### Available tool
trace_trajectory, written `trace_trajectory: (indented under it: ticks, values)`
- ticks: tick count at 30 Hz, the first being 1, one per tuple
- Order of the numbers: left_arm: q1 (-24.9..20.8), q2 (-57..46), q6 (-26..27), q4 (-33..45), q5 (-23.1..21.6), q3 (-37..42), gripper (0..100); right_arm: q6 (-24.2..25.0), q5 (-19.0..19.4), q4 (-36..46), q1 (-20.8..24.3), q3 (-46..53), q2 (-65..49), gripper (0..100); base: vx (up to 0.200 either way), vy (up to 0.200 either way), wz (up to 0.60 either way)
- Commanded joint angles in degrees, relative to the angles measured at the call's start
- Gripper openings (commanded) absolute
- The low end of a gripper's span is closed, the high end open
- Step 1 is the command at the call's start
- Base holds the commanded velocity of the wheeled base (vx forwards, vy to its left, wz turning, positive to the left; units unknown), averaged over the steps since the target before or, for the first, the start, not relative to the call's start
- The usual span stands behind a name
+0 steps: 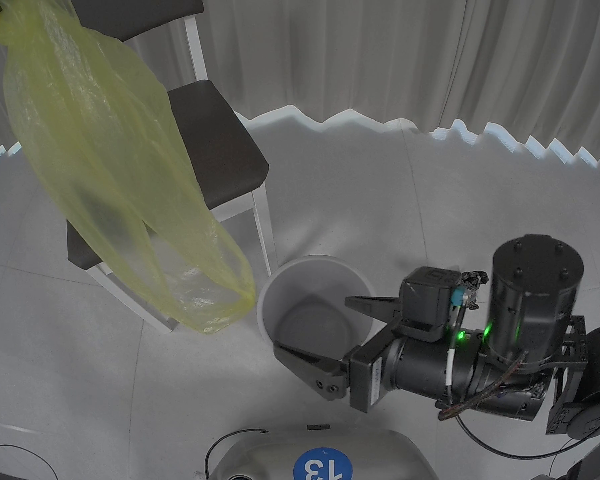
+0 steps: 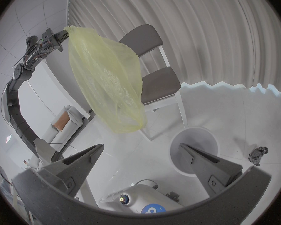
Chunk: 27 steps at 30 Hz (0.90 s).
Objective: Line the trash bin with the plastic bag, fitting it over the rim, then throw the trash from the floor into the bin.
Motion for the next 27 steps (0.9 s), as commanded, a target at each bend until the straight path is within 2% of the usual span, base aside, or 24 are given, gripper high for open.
trace_trajectory:
  ticks: [1, 11, 27]
  values:
    - [-0.08, -0.16, -0.08, 0.00, -0.12, -0.29, 0, -0.40, -0.05, 0.21, 0.05, -2.83, 2.03, 100, 0.000, 0.000, 0.00]
    - [-0.08, -0.43, -0.08, 0.00, -0.21, -0.29, 0, -2.07, -0.05, 0.21, 0.40, -7.31, 5.29, 100, 0.000, 0.000, 0.00]
    - [-0.08, -1.48, -0.26, 0.00, -0.30, -0.56, 0, -2.16, -0.05, 0.04, 3.57, -13.46, 11.79, 100, 0.000, 0.000, 0.00]
